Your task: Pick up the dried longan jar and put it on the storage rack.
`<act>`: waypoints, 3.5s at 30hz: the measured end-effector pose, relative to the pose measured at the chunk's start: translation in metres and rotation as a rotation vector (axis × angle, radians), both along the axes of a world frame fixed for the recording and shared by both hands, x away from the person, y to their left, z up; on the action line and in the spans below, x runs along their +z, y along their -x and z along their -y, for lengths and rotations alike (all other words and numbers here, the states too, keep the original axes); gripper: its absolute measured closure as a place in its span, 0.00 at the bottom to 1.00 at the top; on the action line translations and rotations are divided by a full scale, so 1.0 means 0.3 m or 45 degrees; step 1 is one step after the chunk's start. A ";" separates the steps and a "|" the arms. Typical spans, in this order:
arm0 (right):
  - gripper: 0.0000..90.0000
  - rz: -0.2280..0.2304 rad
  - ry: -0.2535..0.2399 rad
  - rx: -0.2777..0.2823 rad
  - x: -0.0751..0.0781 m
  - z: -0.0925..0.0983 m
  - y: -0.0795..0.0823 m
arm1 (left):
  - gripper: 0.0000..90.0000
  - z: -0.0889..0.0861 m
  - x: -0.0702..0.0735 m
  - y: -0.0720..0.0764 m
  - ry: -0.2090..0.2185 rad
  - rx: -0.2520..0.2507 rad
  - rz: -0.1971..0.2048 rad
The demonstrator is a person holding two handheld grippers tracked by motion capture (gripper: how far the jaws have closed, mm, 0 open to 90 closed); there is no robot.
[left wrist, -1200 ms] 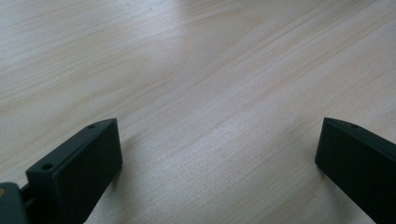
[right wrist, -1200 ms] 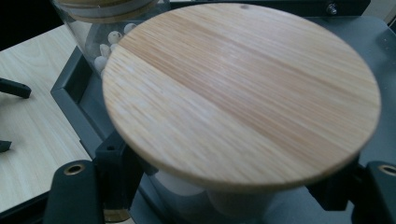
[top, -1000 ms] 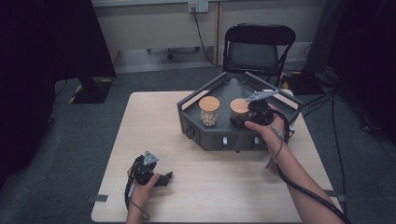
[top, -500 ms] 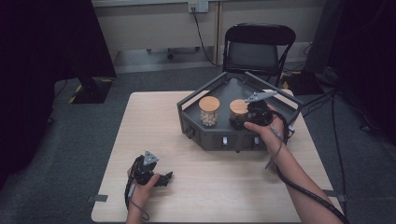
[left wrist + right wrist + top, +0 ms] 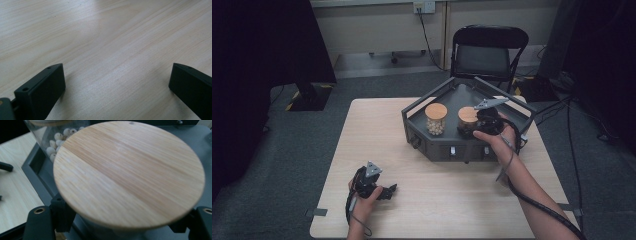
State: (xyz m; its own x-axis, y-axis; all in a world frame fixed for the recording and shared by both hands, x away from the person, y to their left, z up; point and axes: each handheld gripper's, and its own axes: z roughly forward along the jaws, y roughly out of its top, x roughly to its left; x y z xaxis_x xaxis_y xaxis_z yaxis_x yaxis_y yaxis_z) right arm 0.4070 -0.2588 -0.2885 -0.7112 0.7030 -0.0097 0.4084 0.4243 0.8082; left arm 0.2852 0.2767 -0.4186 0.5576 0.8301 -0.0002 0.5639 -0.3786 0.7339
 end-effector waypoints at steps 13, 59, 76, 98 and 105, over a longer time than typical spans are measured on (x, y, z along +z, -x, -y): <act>0.22 -0.016 0.000 -0.021 0.002 -0.008 -0.001 | 0.00 0.001 0.000 0.001 -0.001 0.001 0.001; 0.03 0.035 -0.081 -0.068 0.018 0.091 0.132 | 0.01 0.004 -0.003 0.005 0.003 0.010 0.006; 0.02 0.056 -0.092 -0.087 -0.004 0.142 0.221 | 0.01 0.004 -0.003 0.006 0.004 0.010 0.006; 0.02 0.051 -0.153 -0.087 -0.074 0.248 0.310 | 0.01 0.004 -0.003 0.005 0.004 0.010 0.006; 0.02 0.050 -0.157 -0.098 -0.108 0.282 0.339 | 0.01 0.003 -0.002 0.005 0.002 0.008 0.005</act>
